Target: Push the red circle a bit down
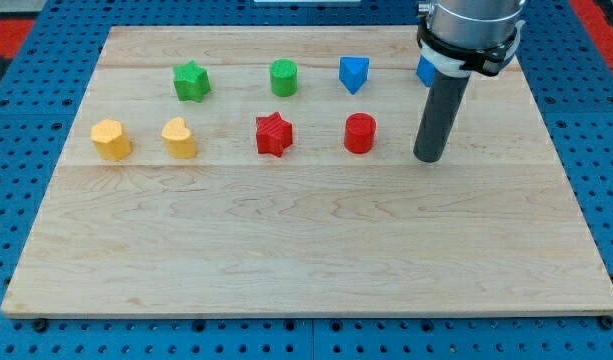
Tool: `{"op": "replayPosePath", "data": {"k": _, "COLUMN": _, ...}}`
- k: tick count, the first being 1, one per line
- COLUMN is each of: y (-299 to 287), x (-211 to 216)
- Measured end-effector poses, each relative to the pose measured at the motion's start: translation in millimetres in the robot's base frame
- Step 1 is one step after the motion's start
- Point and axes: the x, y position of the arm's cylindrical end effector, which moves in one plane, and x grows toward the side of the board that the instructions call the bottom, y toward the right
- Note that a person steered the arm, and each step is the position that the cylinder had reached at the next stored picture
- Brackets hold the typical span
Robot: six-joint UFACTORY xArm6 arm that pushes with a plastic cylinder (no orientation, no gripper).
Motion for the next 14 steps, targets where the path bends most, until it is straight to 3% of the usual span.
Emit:
{"op": "replayPosePath", "data": {"k": 3, "y": 8.9, "x": -1.2}}
{"op": "replayPosePath", "data": {"k": 6, "y": -33.4, "x": -65.4}}
{"op": "replayPosePath", "data": {"k": 7, "y": -93.9, "x": -66.1}}
{"op": "replayPosePath", "data": {"k": 10, "y": -85.2, "x": -19.3}}
{"op": "replayPosePath", "data": {"k": 14, "y": -101.2, "x": -16.7}}
